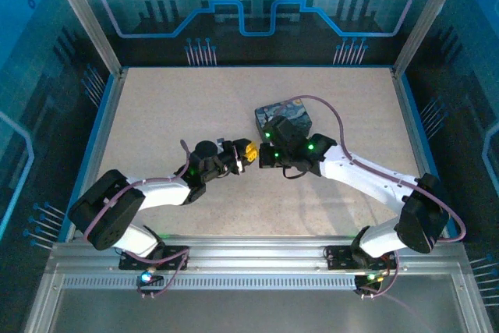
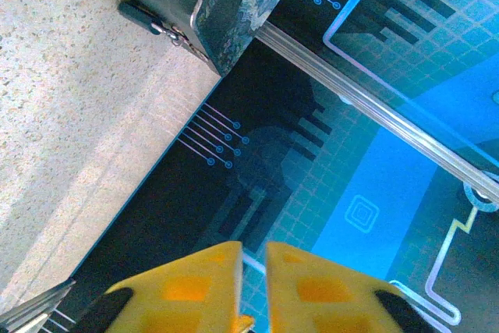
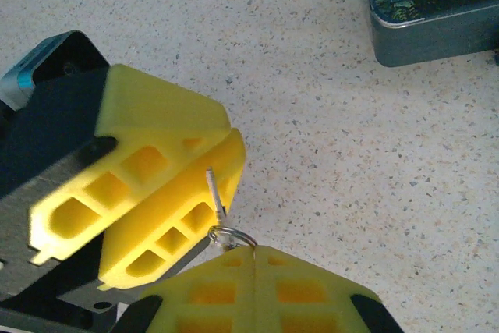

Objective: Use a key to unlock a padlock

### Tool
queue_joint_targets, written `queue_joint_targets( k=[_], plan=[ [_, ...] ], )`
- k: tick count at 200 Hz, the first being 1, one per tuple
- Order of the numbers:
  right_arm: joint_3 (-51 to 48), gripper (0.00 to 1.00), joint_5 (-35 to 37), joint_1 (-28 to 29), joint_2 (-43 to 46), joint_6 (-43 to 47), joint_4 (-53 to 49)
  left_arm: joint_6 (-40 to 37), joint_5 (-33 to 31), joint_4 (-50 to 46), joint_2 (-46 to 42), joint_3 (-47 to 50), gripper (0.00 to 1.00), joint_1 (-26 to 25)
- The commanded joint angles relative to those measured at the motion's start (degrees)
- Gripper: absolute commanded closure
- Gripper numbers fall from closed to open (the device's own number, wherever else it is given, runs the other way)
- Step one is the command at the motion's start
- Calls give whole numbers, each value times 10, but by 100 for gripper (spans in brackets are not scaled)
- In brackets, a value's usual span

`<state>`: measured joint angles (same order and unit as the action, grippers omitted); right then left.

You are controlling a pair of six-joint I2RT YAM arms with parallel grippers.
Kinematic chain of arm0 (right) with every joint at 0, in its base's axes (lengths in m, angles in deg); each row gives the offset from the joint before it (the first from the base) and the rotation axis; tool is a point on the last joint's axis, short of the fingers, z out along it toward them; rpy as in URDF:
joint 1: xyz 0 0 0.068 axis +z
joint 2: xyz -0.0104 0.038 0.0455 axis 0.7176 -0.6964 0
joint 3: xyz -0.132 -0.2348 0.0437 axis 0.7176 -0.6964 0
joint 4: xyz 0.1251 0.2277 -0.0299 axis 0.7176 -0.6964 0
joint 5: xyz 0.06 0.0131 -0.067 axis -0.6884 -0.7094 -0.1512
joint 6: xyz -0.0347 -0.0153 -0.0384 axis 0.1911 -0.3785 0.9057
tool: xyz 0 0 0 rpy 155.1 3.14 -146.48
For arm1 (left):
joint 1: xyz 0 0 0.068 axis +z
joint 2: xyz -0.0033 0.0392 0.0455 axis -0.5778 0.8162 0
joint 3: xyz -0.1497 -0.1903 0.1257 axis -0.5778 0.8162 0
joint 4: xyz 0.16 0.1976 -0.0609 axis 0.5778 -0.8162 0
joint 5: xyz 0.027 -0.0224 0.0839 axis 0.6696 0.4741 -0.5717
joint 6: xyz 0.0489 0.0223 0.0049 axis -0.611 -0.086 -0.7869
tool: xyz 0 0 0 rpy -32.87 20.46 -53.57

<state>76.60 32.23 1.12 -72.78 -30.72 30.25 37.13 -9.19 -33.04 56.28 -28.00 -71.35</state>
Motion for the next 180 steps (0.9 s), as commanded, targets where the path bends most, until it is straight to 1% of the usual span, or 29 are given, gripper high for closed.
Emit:
queue_joint_targets(
  k=[1,24,55,63,89,103,134,180],
  plan=[
    [-4,100,6,4,13,-11,-1,10,-5,0,-11,2,88,-2],
    [-6,100,6,3,14,-15,3,6,-3,0,-9,-1,90,-3],
    [-8,100,0,-3,19,-17,11,-2,-2,-3,-8,1,88,-3],
    [-9,100,-6,-6,21,-17,14,-5,-1,-3,-7,3,85,-3],
    [-7,100,-12,-15,30,-17,11,-27,-2,-6,-11,6,68,-3],
    [-6,100,-14,-19,36,-16,11,-36,-3,-8,-15,8,62,-3],
    [4,100,-18,-22,36,-16,17,-35,-2,-11,-19,7,56,-3],
    [21,100,-42,-17,11,-23,44,-28,-3,-7,-19,1,51,-9]
  ],
)
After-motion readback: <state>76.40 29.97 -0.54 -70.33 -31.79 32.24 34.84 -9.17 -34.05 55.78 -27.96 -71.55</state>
